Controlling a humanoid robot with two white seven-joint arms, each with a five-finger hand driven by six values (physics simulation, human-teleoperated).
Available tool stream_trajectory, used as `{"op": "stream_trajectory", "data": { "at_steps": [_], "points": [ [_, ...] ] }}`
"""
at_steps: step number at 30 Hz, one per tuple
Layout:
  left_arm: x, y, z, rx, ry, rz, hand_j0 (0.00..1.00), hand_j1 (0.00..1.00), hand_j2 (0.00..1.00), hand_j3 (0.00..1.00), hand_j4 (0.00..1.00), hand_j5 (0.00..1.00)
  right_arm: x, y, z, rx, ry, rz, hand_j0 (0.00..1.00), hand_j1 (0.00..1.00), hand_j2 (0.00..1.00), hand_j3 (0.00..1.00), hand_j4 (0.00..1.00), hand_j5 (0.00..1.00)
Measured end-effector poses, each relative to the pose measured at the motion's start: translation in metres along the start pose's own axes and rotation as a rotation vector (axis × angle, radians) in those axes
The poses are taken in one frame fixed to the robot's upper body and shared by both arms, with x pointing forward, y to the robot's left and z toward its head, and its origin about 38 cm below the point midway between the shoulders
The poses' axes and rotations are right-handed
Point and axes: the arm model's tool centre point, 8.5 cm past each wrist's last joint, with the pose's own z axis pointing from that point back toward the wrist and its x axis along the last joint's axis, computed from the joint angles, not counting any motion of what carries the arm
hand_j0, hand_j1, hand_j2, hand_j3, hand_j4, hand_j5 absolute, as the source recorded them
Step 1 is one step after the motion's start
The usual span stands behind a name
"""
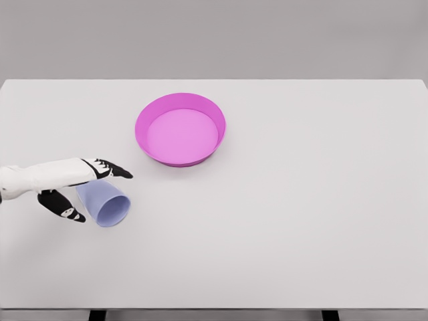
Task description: Flip the cup with left arm and place it on the plate
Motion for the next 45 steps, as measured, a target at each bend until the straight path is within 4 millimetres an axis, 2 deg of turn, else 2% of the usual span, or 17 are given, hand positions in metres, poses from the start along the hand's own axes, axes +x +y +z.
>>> {"op": "stream_trajectory", "data": {
  "at_steps": [14, 18, 23, 27, 30, 33, 37, 42, 45],
  "points": [
    [-0.001, -0.009, -0.006, -0.025, 0.012, 0.013, 0.99, 0.99, 0.99, 0.99, 0.99, 0.99, 0.000, 0.000, 0.000, 0.000, 0.000, 0.000, 1.00, 1.00, 1.00, 1.00, 1.00, 1.00],
    [-0.002, -0.010, -0.009, -0.025, 0.020, 0.021, 0.87, 0.87, 0.87, 0.87, 0.87, 0.87, 0.000, 0.000, 0.000, 0.000, -0.001, 0.000, 1.00, 1.00, 1.00, 1.00, 1.00, 1.00],
    [-0.004, -0.015, -0.011, -0.035, 0.034, 0.034, 0.85, 0.85, 0.85, 0.85, 0.85, 0.85, 0.000, 0.000, 0.000, 0.000, 0.000, 0.000, 1.00, 1.00, 1.00, 1.00, 1.00, 1.00],
    [-0.007, -0.020, -0.011, -0.044, 0.045, 0.053, 0.66, 0.66, 0.66, 0.66, 0.66, 0.66, 0.000, 0.000, 0.000, 0.000, 0.000, 0.000, 1.00, 1.00, 1.00, 1.00, 1.00, 1.00],
    [-0.007, -0.021, -0.011, -0.043, 0.046, 0.063, 0.58, 0.58, 0.58, 0.58, 0.58, 0.58, 0.000, 0.000, 0.000, 0.000, 0.000, 0.000, 1.00, 1.00, 1.00, 1.00, 1.00, 1.00],
    [-0.006, -0.022, -0.011, -0.045, 0.044, 0.064, 0.57, 0.57, 0.57, 0.57, 0.57, 0.57, 0.000, 0.000, 0.000, 0.000, 0.000, 0.000, 1.00, 1.00, 1.00, 1.00, 1.00, 1.00],
    [0.004, -0.014, -0.013, -0.019, -0.002, 0.077, 0.52, 0.52, 0.52, 0.52, 0.52, 0.52, 0.000, 0.000, 0.000, 0.000, 0.000, 0.000, 1.00, 1.00, 1.00, 1.00, 1.00, 1.00],
    [0.016, 0.001, -0.014, 0.054, -0.088, 0.176, 0.49, 0.49, 0.49, 0.49, 0.49, 0.49, 0.000, 0.000, 0.000, 0.000, 0.000, 0.000, 1.00, 1.00, 1.00, 1.00, 1.00, 1.00],
    [0.022, 0.018, -0.011, 0.115, -0.139, 0.228, 0.48, 0.48, 0.48, 0.48, 0.48, 0.48, 0.000, 0.000, 0.000, 0.000, 0.000, 0.000, 1.00, 1.00, 1.00, 1.00, 1.00, 1.00]
  ]
}}
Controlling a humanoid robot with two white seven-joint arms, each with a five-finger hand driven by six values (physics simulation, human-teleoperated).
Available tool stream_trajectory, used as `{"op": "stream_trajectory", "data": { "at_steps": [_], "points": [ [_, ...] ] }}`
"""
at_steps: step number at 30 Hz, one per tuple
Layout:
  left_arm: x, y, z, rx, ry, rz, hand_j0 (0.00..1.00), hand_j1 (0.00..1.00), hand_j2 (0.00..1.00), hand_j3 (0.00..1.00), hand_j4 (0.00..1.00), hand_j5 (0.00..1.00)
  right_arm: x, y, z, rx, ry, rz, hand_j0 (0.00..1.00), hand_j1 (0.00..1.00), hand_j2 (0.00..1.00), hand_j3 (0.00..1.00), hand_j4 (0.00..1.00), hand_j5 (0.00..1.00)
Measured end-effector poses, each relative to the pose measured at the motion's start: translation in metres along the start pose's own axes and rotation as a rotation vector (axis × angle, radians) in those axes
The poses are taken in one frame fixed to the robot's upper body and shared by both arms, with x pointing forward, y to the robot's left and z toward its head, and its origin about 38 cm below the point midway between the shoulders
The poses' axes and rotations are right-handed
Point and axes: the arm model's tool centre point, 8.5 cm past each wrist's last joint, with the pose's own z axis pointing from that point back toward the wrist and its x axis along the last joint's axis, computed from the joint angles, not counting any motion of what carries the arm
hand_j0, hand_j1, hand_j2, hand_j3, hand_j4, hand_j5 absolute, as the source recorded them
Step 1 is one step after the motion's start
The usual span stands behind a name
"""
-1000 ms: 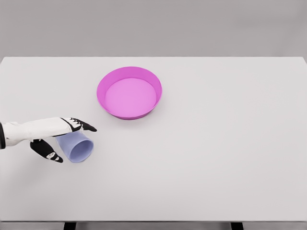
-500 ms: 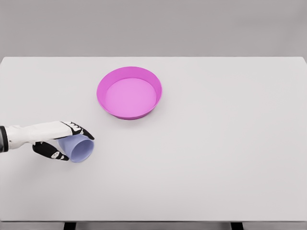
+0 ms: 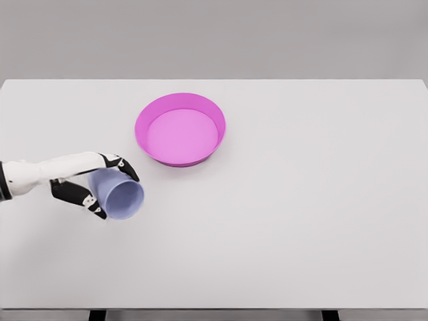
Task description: Flip the cup with left arm and place it on the plate
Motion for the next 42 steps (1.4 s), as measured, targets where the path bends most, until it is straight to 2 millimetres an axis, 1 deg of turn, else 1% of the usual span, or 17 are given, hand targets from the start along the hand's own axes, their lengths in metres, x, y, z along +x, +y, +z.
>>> {"op": "stream_trajectory", "data": {
  "at_steps": [2, 6, 12, 17, 24, 29, 32, 37, 38, 40, 42],
  "points": [
    [0.007, 0.008, -0.003, 0.042, -0.051, 0.048, 0.46, 0.46, 0.46, 0.46, 0.46, 0.46, 0.000, 0.000, 0.000, 0.000, 0.000, 0.000, 1.00, 1.00, 1.00, 1.00, 1.00, 1.00],
    [0.016, 0.016, -0.012, 0.106, -0.138, 0.138, 0.46, 0.46, 0.46, 0.46, 0.46, 0.46, 0.000, 0.000, 0.000, 0.000, 0.000, 0.000, 1.00, 1.00, 1.00, 1.00, 1.00, 1.00],
    [0.020, 0.017, -0.027, 0.166, -0.228, 0.281, 0.46, 0.46, 0.46, 0.46, 0.46, 0.46, -0.001, 0.000, 0.000, 0.000, 0.002, 0.000, 1.00, 1.00, 1.00, 1.00, 1.00, 1.00],
    [0.018, 0.017, -0.041, 0.197, -0.254, 0.423, 0.46, 0.46, 0.46, 0.46, 0.46, 0.46, 0.000, 0.000, 0.000, 0.000, 0.000, 0.000, 1.00, 1.00, 1.00, 1.00, 1.00, 1.00],
    [0.009, 0.017, -0.057, 0.233, -0.259, 0.583, 0.45, 0.45, 0.45, 0.45, 0.45, 0.45, 0.000, 0.000, 0.000, 0.000, 0.000, 0.000, 1.00, 1.00, 1.00, 1.00, 1.00, 1.00],
    [0.001, 0.025, -0.065, 0.285, -0.287, 0.662, 0.44, 0.44, 0.44, 0.44, 0.44, 0.44, 0.000, 0.000, 0.000, 0.000, 0.000, 0.000, 1.00, 1.00, 1.00, 1.00, 1.00, 1.00],
    [-0.002, 0.037, -0.074, 0.319, -0.309, 0.682, 0.44, 0.44, 0.44, 0.44, 0.44, 0.44, 0.000, 0.000, 0.000, 0.000, 0.000, 0.000, 1.00, 1.00, 1.00, 1.00, 1.00, 1.00],
    [-0.011, 0.048, -0.096, 0.364, -0.340, 0.728, 0.44, 0.44, 0.44, 0.44, 0.44, 0.44, 0.000, 0.000, 0.000, 0.000, 0.000, 0.000, 1.00, 1.00, 1.00, 1.00, 1.00, 1.00],
    [-0.014, 0.047, -0.102, 0.371, -0.341, 0.746, 0.44, 0.44, 0.44, 0.44, 0.44, 0.44, 0.000, 0.000, 0.000, 0.000, 0.000, 0.000, 1.00, 1.00, 1.00, 1.00, 1.00, 1.00],
    [-0.019, 0.050, -0.114, 0.390, -0.351, 0.771, 0.43, 0.43, 0.43, 0.43, 0.43, 0.43, 0.000, 0.000, 0.000, 0.000, 0.000, 0.000, 1.00, 1.00, 1.00, 1.00, 1.00, 1.00],
    [-0.026, 0.044, -0.126, 0.400, -0.348, 0.810, 0.42, 0.42, 0.42, 0.42, 0.42, 0.42, 0.000, 0.000, 0.000, 0.000, 0.000, 0.000, 1.00, 1.00, 1.00, 1.00, 1.00, 1.00]
  ]
}}
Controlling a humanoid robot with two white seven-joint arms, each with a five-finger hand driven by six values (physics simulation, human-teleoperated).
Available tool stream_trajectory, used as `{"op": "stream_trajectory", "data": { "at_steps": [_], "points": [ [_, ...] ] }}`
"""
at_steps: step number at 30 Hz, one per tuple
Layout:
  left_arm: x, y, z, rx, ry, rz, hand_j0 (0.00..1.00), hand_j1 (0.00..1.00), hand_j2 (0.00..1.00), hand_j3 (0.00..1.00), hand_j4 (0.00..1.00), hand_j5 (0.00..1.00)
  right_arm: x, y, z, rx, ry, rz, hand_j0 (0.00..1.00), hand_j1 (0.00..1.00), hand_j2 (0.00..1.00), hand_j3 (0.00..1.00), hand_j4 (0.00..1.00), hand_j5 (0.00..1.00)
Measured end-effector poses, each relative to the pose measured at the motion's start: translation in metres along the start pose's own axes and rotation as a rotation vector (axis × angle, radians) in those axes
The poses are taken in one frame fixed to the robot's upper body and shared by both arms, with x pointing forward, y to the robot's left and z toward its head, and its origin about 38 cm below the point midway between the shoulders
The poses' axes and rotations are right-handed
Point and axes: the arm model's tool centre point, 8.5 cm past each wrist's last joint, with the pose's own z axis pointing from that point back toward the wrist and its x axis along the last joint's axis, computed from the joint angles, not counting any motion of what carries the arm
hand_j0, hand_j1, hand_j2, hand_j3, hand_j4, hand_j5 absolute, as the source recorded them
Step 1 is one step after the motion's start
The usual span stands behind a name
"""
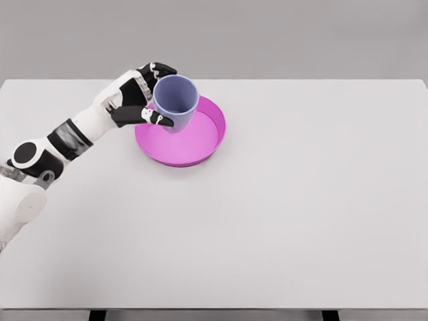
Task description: Flip the cup with left arm and place it on the plate
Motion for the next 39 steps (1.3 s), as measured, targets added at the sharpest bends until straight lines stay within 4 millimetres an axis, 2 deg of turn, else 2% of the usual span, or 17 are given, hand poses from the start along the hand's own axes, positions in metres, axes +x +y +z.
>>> {"op": "stream_trajectory", "data": {
  "at_steps": [4, 9, 14, 19, 24, 29, 33, 37, 39],
  "points": [
    [-0.016, -0.002, -0.011, 0.020, 0.004, 0.048, 0.42, 0.42, 0.42, 0.42, 0.42, 0.42, 0.000, 0.000, 0.000, 0.000, 0.000, 0.000, 1.00, 1.00, 1.00, 1.00, 1.00, 1.00],
    [-0.027, 0.001, -0.015, 0.051, 0.007, 0.091, 0.42, 0.42, 0.42, 0.42, 0.42, 0.42, 0.000, 0.000, 0.000, 0.000, 0.000, 0.000, 1.00, 1.00, 1.00, 1.00, 1.00, 1.00],
    [-0.041, 0.011, -0.012, 0.103, 0.033, 0.108, 0.42, 0.42, 0.42, 0.42, 0.42, 0.42, 0.000, 0.000, 0.000, 0.000, 0.000, 0.000, 1.00, 1.00, 1.00, 1.00, 1.00, 1.00],
    [-0.057, 0.012, -0.013, 0.125, 0.058, 0.130, 0.42, 0.42, 0.42, 0.42, 0.42, 0.42, 0.000, 0.000, 0.000, 0.000, 0.000, 0.000, 1.00, 1.00, 1.00, 1.00, 1.00, 1.00],
    [-0.061, 0.011, -0.013, 0.128, 0.067, 0.136, 0.43, 0.43, 0.43, 0.43, 0.43, 0.43, 0.000, 0.000, 0.000, 0.000, 0.000, 0.000, 1.00, 1.00, 1.00, 1.00, 1.00, 1.00],
    [-0.062, 0.011, -0.013, 0.128, 0.072, 0.135, 0.59, 0.59, 0.59, 0.59, 0.59, 0.59, -0.001, 0.000, 0.000, 0.000, 0.001, 0.000, 1.00, 1.00, 1.00, 1.00, 1.00, 1.00],
    [-0.063, 0.010, -0.014, 0.125, 0.077, 0.127, 0.66, 0.66, 0.66, 0.66, 0.66, 0.66, 0.000, 0.000, 0.000, 0.000, 0.000, 0.000, 1.00, 1.00, 1.00, 1.00, 1.00, 1.00],
    [-0.063, 0.010, -0.014, 0.124, 0.081, 0.121, 0.80, 0.80, 0.80, 0.80, 0.80, 0.80, 0.000, 0.000, 0.000, 0.000, 0.000, 0.000, 1.00, 1.00, 1.00, 1.00, 1.00, 1.00],
    [-0.063, 0.010, -0.013, 0.123, 0.083, 0.119, 0.81, 0.81, 0.81, 0.81, 0.81, 0.81, 0.000, 0.000, 0.000, 0.000, 0.000, 0.000, 1.00, 1.00, 1.00, 1.00, 1.00, 1.00]
  ]
}}
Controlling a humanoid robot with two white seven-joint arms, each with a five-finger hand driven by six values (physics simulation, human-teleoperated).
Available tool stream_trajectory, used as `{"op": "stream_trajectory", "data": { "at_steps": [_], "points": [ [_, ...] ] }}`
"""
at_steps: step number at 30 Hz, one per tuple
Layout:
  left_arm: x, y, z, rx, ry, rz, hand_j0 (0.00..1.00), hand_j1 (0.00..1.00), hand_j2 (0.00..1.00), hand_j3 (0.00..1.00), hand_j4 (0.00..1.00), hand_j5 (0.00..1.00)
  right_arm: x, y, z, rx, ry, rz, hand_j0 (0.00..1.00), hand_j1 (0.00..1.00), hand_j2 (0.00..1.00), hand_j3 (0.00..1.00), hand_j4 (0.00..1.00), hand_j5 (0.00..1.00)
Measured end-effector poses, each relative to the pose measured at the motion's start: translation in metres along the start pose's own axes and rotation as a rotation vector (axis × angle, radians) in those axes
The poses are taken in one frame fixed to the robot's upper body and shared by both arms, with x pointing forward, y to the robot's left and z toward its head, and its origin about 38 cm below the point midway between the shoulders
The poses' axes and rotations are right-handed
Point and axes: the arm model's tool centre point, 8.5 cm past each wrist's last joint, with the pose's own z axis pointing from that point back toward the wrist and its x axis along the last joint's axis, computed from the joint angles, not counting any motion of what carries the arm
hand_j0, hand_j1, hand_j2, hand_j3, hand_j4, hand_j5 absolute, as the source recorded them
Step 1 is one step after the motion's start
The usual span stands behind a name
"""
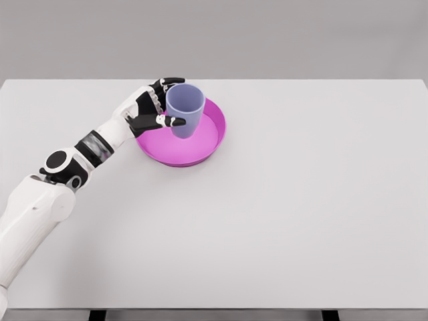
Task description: Flip the cup with left arm and place it on the plate
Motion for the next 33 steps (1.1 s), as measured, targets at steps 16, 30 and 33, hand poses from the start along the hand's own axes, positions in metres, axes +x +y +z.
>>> {"op": "stream_trajectory", "data": {
  "at_steps": [16, 30, 33],
  "points": [
    [-0.001, 0.003, 0.004, 0.004, 0.015, -0.016, 1.00, 1.00, 1.00, 1.00, 1.00, 1.00, 0.000, 0.000, 0.000, 0.000, 0.000, 0.000, 1.00, 1.00, 1.00, 1.00, 1.00, 1.00],
    [0.067, 0.031, 0.028, -0.010, -0.025, -0.173, 1.00, 1.00, 1.00, 1.00, 1.00, 1.00, 0.000, 0.000, 0.000, 0.000, 0.000, 0.000, 1.00, 1.00, 1.00, 1.00, 1.00, 1.00],
    [0.084, 0.032, 0.042, -0.032, -0.026, -0.226, 1.00, 1.00, 1.00, 1.00, 1.00, 1.00, 0.000, 0.000, 0.000, 0.000, 0.000, 0.000, 1.00, 1.00, 1.00, 1.00, 1.00, 1.00]
  ]
}}
